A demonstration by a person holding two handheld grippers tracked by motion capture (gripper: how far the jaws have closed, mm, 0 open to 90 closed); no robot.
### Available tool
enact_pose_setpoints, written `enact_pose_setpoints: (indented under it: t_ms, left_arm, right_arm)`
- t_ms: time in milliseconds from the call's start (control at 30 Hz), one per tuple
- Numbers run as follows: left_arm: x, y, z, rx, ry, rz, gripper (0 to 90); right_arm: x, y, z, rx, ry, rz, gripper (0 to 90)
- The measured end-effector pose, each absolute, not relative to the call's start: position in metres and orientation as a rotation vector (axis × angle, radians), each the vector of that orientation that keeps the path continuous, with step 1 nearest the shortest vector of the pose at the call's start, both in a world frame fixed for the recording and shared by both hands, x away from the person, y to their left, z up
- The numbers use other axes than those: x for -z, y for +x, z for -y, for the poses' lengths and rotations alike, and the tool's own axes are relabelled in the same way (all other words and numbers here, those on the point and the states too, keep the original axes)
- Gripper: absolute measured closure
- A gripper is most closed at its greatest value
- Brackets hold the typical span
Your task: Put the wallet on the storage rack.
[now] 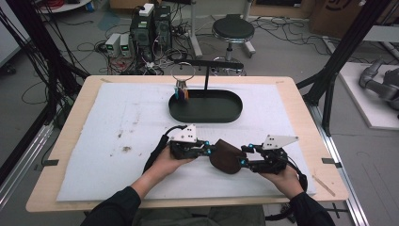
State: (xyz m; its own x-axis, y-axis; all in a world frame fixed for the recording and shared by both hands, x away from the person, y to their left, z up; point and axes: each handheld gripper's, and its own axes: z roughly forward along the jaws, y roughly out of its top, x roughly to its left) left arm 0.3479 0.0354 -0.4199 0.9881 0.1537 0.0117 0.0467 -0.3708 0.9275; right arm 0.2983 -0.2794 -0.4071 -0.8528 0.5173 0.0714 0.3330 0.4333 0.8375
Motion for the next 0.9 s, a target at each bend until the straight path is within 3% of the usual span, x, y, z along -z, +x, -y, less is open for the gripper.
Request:
enact_pose_setpoints:
  t_ms: [300,533,600,700,900]
  left_arm:
    - [0.418,0.344,-0.036,-0.134,1.952,-0.097,88.3]
    - [0.417,0.339,-0.040,-0.142,1.966,-0.059,88.2]
    - [0.417,0.338,-0.041,-0.142,1.971,-0.053,88.2]
    - [0.418,0.336,-0.043,-0.133,1.972,-0.048,88.2]
    - [0.417,0.336,-0.049,-0.139,1.974,-0.075,87.6]
  right_arm:
    - [0.408,0.304,0.285,-1.415,0.784,-2.499,41.8]
    - [0.415,0.308,0.279,-1.381,0.801,-2.599,39.7]
    - [0.418,0.310,0.277,-1.369,0.801,-2.633,41.6]
    - [0.424,0.311,0.277,-1.397,0.786,-2.671,53.9]
    - [0.422,0.310,0.277,-1.461,0.702,-2.676,67.6]
